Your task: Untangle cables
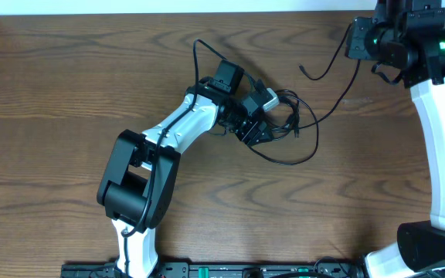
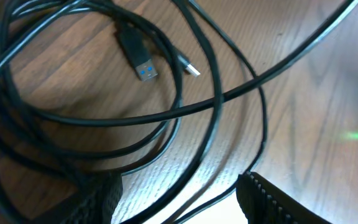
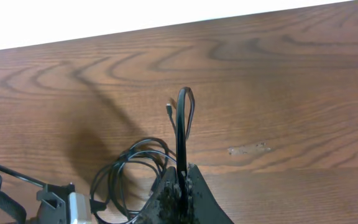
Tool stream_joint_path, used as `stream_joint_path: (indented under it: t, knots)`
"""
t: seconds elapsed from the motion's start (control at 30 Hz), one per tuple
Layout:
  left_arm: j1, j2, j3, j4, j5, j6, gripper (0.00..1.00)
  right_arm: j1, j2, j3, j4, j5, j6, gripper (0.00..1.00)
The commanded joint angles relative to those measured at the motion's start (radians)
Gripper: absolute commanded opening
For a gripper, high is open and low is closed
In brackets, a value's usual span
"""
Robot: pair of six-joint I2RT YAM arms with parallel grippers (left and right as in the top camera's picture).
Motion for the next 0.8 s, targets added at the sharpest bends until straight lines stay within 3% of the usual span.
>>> stream_joint_path:
  t: [0.0,0.53,0.63,0.67,0.7,0.77]
  knots:
    - [0.003,0.008,0.003,0.001,-0.032,0.014,0.64,-0.004,0.001,-0.002,-0.003,-0.014,-0.013,0.01]
    - [-0.058,0.041,-0.003,0.027,-0.101,0.014,0.63,-0.004,0.001,-0.002,-0.012,-0.014,-0.013,0.01]
    - [-0.064,0.042,-0.003,0.039,-0.101,0.014,0.41,-0.004,0.001,-0.002,-0.014,-0.014,-0.013,0.01]
    - [-0.064,0.042,-0.003,0.042,-0.101,0.014,0.31,-0.004,0.001,-0.002,-0.014,-0.014,-0.014,0.01]
    - [-0.064,0.042,-0.003,0.043,-0.103,0.014,0.13,-0.004,0.001,-0.002,-0.014,-0.014,-0.013,0.01]
    - [-0.064,0.042,-0.003,0.046,-0.145,0.000,0.07,-0.004,0.001,-0.002,-0.015,-0.014,-0.013,0.01]
